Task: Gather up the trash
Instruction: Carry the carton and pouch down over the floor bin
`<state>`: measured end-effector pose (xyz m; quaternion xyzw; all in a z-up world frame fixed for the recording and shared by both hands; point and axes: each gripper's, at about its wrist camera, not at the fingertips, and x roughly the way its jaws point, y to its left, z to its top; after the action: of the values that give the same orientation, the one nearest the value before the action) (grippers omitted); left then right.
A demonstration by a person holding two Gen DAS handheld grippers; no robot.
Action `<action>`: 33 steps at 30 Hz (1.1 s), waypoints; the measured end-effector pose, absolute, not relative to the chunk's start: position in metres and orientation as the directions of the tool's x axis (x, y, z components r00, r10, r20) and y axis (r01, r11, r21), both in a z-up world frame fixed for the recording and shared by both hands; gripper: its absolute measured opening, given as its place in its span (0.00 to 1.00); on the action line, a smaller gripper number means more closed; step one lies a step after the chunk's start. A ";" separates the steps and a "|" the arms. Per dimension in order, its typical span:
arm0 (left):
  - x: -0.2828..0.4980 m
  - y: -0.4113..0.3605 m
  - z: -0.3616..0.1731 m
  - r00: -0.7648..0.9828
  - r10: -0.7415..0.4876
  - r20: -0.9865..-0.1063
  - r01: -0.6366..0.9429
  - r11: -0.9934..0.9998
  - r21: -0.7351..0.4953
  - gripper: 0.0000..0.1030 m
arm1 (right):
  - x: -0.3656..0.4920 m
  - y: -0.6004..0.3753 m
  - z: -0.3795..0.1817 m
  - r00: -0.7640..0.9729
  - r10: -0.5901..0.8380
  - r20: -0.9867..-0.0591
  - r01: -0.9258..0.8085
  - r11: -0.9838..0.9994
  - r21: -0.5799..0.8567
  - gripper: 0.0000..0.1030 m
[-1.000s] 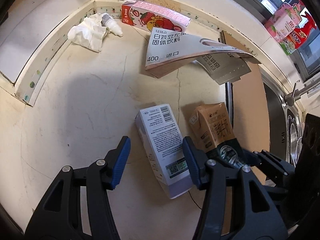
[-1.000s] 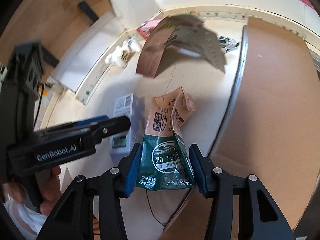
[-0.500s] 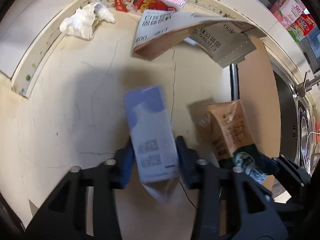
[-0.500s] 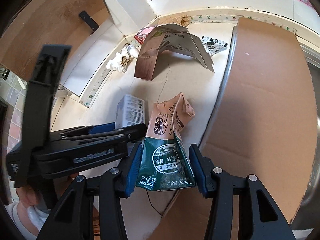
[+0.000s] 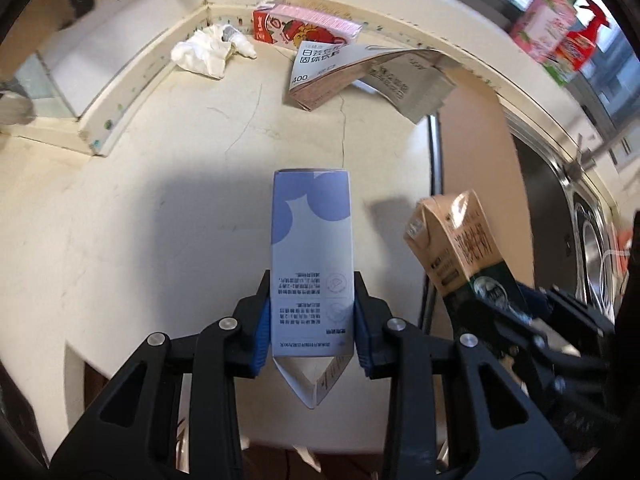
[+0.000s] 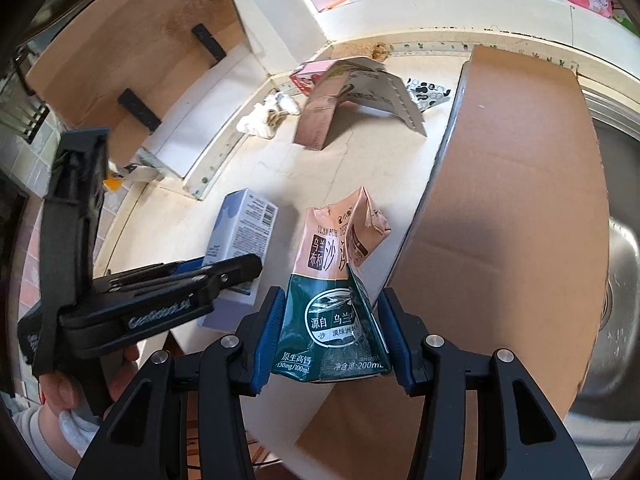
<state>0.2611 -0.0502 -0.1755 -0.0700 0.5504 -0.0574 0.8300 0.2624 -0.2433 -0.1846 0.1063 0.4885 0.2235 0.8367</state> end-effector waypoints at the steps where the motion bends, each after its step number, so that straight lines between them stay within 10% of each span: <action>1: 0.250 -0.048 -0.172 0.390 -0.178 -0.904 0.027 0.983 -0.182 0.30 | 0.255 -0.241 -0.182 0.427 0.480 -0.766 -0.274 0.876 0.396 0.46; 20: 0.044 0.009 -0.190 0.290 -0.243 -0.926 0.121 0.969 -0.216 0.30 | 0.048 -0.172 -0.209 0.398 0.513 -0.760 -0.274 0.857 0.435 0.46; 33: -0.005 0.012 -0.334 0.114 -0.181 -0.977 0.157 0.974 -0.162 0.30 | -0.023 -0.154 -0.365 0.239 0.452 -0.859 -0.102 0.892 0.441 0.47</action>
<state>-0.0048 0.0119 -0.3344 -0.0092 0.6559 -0.1129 0.7463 -0.0228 -0.1539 -0.3652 0.1481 0.5901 0.1793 0.7731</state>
